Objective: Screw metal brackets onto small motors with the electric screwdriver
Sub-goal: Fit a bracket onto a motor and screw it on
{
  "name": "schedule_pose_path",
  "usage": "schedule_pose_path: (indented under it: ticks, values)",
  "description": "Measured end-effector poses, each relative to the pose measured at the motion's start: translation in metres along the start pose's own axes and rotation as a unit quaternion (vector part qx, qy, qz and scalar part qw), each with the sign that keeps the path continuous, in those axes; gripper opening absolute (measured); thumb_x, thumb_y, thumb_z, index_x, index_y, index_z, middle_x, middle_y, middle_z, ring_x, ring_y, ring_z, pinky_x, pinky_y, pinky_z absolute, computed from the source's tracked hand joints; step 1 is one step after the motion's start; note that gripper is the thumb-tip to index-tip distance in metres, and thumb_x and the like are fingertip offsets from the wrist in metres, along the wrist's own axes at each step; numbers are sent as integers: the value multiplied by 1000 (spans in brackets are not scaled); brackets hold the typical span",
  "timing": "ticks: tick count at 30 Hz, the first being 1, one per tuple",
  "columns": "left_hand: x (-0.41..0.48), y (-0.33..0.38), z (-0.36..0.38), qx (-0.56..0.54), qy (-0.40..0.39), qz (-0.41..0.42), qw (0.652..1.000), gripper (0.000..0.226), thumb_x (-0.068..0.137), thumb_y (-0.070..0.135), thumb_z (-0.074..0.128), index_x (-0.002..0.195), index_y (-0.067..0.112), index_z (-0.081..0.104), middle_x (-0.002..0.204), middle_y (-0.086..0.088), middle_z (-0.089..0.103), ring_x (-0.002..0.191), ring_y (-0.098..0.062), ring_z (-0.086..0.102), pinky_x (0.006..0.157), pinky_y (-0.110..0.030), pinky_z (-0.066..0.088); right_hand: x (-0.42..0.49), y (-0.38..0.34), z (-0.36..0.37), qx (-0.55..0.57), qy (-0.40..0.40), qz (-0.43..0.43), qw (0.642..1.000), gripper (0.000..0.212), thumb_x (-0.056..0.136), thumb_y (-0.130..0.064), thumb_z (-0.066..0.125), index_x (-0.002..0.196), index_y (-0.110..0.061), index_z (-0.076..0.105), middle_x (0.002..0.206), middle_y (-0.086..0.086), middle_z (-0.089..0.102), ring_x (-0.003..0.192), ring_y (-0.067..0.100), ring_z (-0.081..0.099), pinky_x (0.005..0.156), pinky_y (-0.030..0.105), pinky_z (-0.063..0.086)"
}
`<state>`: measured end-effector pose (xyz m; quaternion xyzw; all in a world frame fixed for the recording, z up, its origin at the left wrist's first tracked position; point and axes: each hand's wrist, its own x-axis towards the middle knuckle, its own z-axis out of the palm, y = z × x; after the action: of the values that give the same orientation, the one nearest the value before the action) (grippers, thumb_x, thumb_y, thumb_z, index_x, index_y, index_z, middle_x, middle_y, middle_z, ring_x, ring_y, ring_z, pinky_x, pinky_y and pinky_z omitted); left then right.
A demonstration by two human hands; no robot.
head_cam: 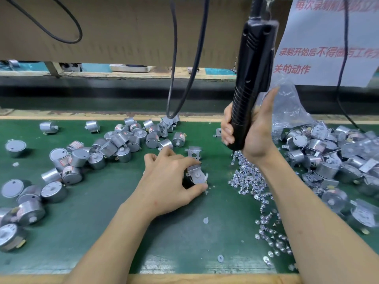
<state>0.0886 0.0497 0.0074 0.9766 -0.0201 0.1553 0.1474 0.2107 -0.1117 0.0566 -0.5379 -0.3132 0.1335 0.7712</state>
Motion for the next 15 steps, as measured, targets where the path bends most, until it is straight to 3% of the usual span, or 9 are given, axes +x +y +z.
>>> schedule_pose_path:
  ticks: [4, 15]
  values:
    - [0, 0, 0, -12, 6, -10, 1000, 46, 87, 64, 36, 116, 40, 63, 98, 21, 63, 103, -11, 38, 87, -39, 24, 5, 3, -16, -29, 57, -14, 998, 89, 55, -102, 44, 72, -14, 51, 56, -1, 47, 44, 16, 41, 47, 24, 36]
    - [0, 0, 1, -12, -1, -18, 1000, 44, 85, 65, 36, 111, 42, 62, 80, 22, 55, 99, -11, 37, 86, -38, 24, 8, 13, -24, -62, 109, -31, 992, 91, 57, -104, 42, 73, -15, 53, 60, 3, 50, 47, 20, 44, 49, 27, 41]
